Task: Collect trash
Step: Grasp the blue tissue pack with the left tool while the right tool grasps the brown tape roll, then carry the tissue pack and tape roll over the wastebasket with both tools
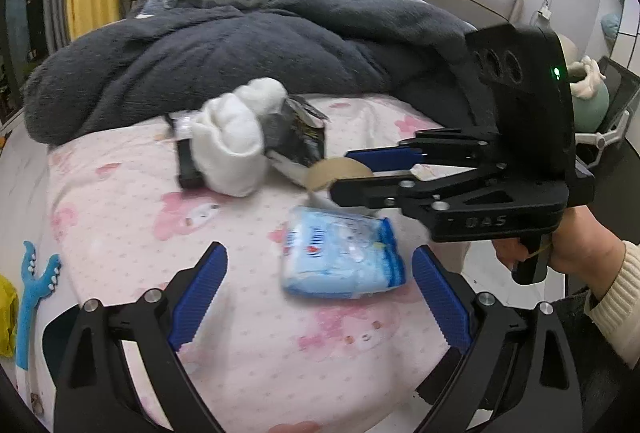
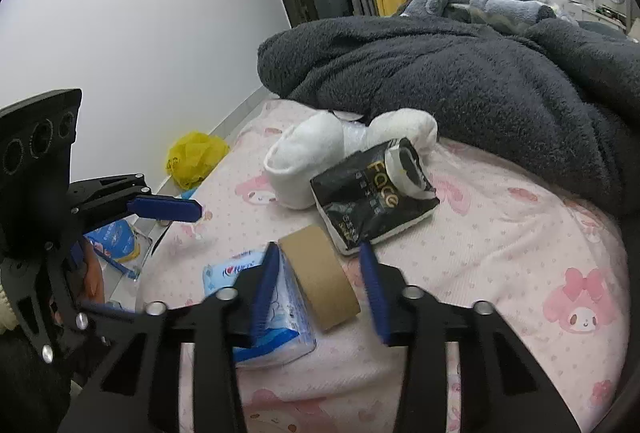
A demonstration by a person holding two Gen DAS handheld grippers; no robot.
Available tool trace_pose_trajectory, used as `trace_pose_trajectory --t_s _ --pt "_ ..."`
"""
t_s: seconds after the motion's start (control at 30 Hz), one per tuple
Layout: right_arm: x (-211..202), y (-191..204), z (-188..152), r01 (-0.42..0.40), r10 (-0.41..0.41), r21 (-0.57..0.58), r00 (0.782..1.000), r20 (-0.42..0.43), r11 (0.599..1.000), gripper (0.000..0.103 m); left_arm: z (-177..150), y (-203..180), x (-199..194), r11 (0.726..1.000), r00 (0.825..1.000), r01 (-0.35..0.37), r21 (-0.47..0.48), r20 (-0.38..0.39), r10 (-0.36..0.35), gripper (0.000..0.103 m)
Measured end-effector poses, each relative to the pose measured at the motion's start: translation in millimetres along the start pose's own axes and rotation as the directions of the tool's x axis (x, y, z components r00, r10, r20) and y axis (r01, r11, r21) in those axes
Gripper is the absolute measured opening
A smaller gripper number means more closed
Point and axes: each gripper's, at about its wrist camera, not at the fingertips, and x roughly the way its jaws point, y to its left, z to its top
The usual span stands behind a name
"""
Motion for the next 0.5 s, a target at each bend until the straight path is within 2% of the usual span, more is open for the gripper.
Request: trace_pose_trajectory --t_s 0.07,0.17,0.5 --pt "0.7 1.1 -1.5 -0.002 0.002 -0.008 1.0 -0.006 1.0 0.026 1.5 -4.8 6.6 1.0 1.0 0.007 0.009 -0.01 -0.007 0.095" --pt "-2.1 1.3 -3.2 -0.003 0.003 -0.013 1.0 -0.005 1.0 0.023 1.5 -10.2 15.3 1.0 1.0 0.002 0.019 -0.026 -0.001 0.095" --pt "-22.9 -14.0 -4.5 -0.005 0.004 0.038 0.999 0.045 0.999 0.021 2.4 -17.8 33.8 0.999 0.999 -0.014 0.031 -0.052 0.015 0.092"
